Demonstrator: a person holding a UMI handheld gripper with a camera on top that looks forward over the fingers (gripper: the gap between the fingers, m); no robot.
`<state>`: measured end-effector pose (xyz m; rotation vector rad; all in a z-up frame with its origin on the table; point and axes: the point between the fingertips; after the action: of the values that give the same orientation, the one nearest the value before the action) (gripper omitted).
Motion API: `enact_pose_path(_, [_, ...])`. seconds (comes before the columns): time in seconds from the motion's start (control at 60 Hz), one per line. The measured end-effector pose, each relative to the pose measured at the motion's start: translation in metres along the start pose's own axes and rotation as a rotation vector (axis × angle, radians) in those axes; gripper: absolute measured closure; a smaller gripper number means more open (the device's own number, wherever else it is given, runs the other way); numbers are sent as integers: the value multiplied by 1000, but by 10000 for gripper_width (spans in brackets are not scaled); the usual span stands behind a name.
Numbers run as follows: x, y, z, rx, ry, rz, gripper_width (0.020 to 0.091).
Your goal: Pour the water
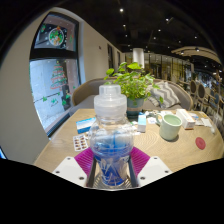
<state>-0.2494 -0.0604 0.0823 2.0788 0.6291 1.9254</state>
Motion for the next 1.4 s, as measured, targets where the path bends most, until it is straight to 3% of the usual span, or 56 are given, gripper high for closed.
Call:
enact_pose_path(0.133, [7, -7, 0, -3, -34, 3, 704])
enact_pose_path(0.283, [44, -12, 3, -2, -111, 29, 775])
enact_pose_path(0.55, [172, -25, 14, 199, -628, 151, 778])
enact_pose_path(0.733, [227, -60, 40, 401, -1172, 171, 781])
enact_pose_path(0.817, [238, -62, 67, 486, -1439, 165, 783])
enact_pose_path(1.017, [213, -112, 101, 562, -1817, 112, 782])
enact_pose_path(1.4, [178, -135, 116, 493, -1900, 30, 782])
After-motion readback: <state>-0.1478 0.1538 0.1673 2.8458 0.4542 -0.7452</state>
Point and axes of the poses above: the point between the fingertips, and its own axes, seen from behind it with the camera up: z to the right, x up, y backward, against the way the camera looks, and after that the axes turned 3 degrees about -y, right-handed
